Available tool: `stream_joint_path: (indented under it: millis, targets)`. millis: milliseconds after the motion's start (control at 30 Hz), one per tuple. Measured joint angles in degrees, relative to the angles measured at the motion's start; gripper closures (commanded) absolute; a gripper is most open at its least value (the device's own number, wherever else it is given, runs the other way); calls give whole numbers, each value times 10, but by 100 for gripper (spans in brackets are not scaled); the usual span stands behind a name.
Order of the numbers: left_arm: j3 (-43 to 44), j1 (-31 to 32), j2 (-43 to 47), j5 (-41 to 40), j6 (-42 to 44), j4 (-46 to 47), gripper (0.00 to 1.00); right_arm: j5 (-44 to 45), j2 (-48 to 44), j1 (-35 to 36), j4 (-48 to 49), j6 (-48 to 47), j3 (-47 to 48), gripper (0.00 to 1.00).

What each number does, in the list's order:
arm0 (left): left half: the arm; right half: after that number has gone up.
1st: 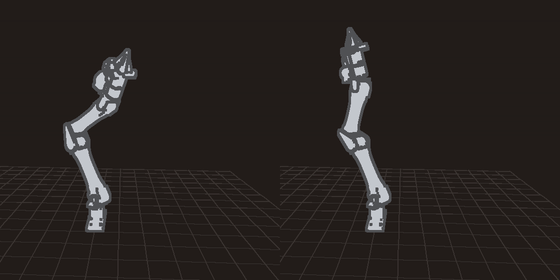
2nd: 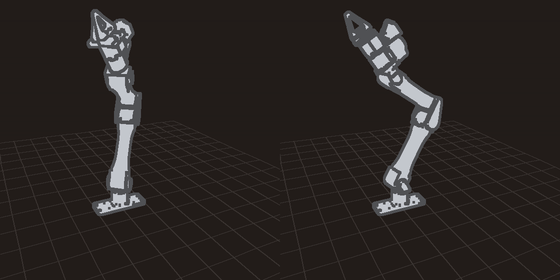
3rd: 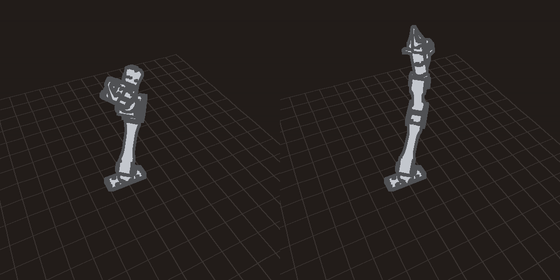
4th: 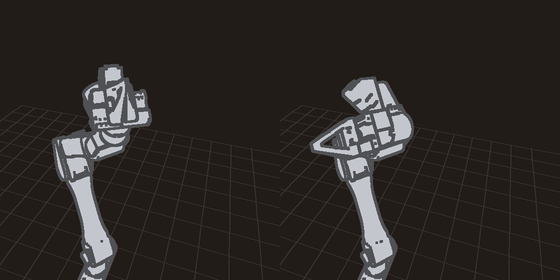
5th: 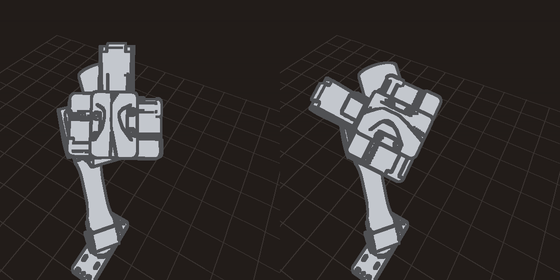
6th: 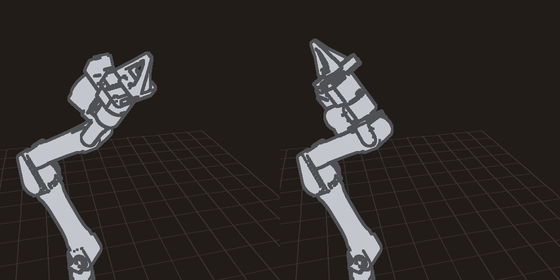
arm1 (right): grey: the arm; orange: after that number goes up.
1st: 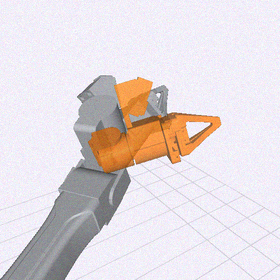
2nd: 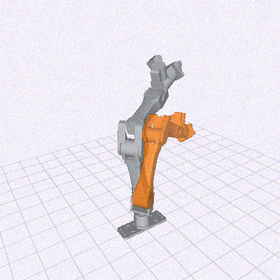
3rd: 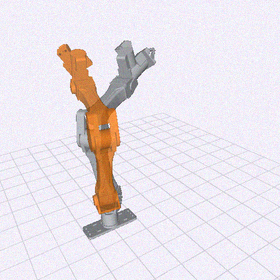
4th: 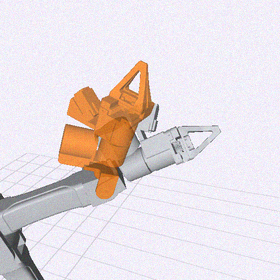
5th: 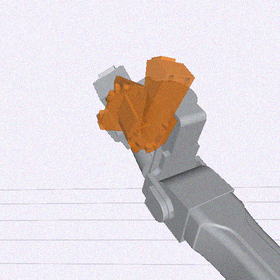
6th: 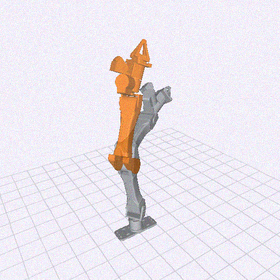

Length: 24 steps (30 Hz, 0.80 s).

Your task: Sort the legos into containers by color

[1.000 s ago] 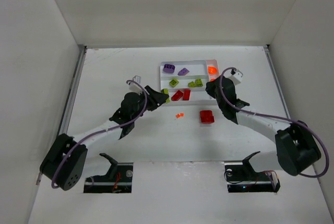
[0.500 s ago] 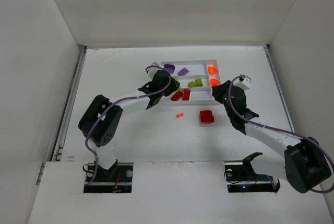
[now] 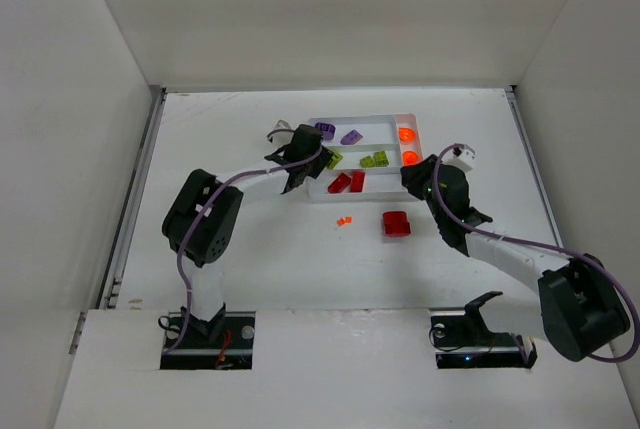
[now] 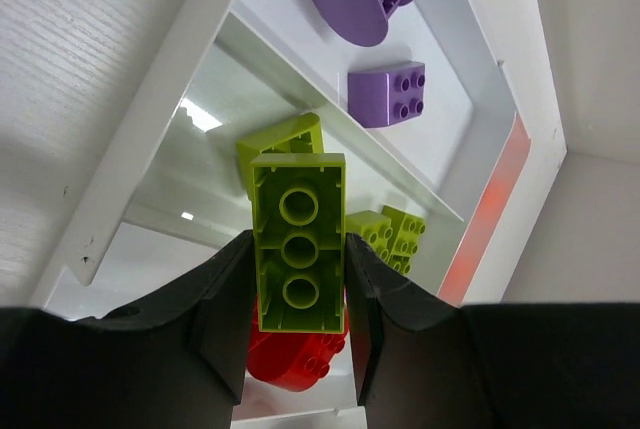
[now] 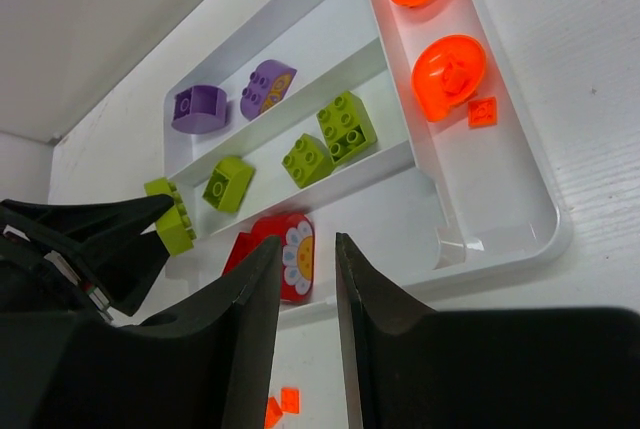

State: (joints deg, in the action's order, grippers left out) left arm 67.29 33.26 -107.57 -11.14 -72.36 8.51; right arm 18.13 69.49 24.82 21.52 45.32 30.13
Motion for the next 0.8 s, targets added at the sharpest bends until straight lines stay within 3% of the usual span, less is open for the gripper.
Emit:
stream_joint_path:
  millis: [200, 400, 667, 800]
  targets:
    - [12, -3, -6, -5, -38, -13, 69, -12, 0, 0, 0, 8, 0, 63]
    - [17, -7, -7, -18, -51, -28, 67, -16, -2, 0, 1, 10, -2, 58]
    - [17, -12, -7, -27, -53, -34, 51, -17, -5, 0, 2, 10, -2, 56]
    - [17, -15, -7, -30, -53, -35, 48, -17, -5, 0, 2, 10, -2, 55]
